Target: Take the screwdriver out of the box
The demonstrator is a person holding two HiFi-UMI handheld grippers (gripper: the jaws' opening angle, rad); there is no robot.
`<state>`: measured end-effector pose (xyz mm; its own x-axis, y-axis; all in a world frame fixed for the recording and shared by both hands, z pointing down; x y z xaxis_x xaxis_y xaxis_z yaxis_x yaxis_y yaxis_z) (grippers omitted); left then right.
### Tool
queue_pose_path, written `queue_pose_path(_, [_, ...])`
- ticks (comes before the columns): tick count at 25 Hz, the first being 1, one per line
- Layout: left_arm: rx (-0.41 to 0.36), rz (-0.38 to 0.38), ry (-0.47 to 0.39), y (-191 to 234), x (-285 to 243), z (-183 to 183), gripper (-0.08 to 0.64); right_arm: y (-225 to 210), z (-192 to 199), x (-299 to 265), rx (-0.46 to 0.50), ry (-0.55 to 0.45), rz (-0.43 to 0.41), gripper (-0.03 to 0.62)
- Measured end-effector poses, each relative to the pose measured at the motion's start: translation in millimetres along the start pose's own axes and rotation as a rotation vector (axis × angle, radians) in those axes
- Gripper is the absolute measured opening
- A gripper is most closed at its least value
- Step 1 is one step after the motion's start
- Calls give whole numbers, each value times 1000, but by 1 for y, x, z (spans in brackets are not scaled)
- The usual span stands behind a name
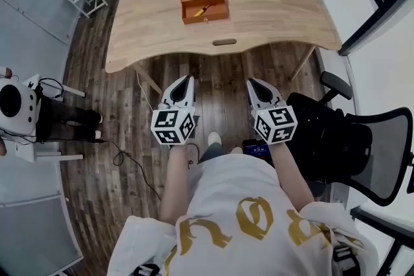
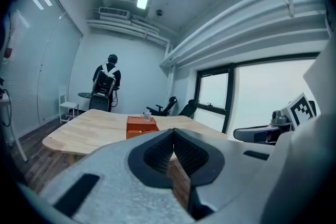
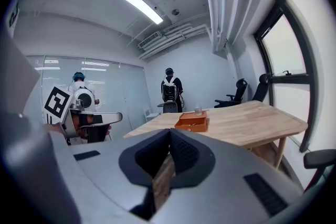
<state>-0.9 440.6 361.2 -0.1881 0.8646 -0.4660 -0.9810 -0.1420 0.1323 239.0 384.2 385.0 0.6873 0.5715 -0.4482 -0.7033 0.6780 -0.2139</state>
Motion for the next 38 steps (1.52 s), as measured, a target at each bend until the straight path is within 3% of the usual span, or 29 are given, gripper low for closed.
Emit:
queue_pose_path(10, [38,-25,-20,6,-16,-3,9,-16,-1,-5,-1,3,6,11])
queue_pose_path(17, [42,-6,-30,25,-66,-27,9,-52,-20,-43,-25,17,36,11])
queue_pose_path(31, [16,54,26,148,-250,-119,9,-126,-112,-229,-65,110,105,12])
queue_pose_path(38, [61,194,6,211,-322,-150,9,-148,-149,-319,-72,149,126,11])
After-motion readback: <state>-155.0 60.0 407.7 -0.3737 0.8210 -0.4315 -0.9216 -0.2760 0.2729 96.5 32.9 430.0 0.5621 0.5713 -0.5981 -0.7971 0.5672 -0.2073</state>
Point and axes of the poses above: the fingertips, and each gripper's own axes: x backward along the fingers, y to its left, z out of its underside, the point moved 8 cm from there along x, backward along the fingers, and after that the axes turned 15 degrees about y, right-handed, at the moved point
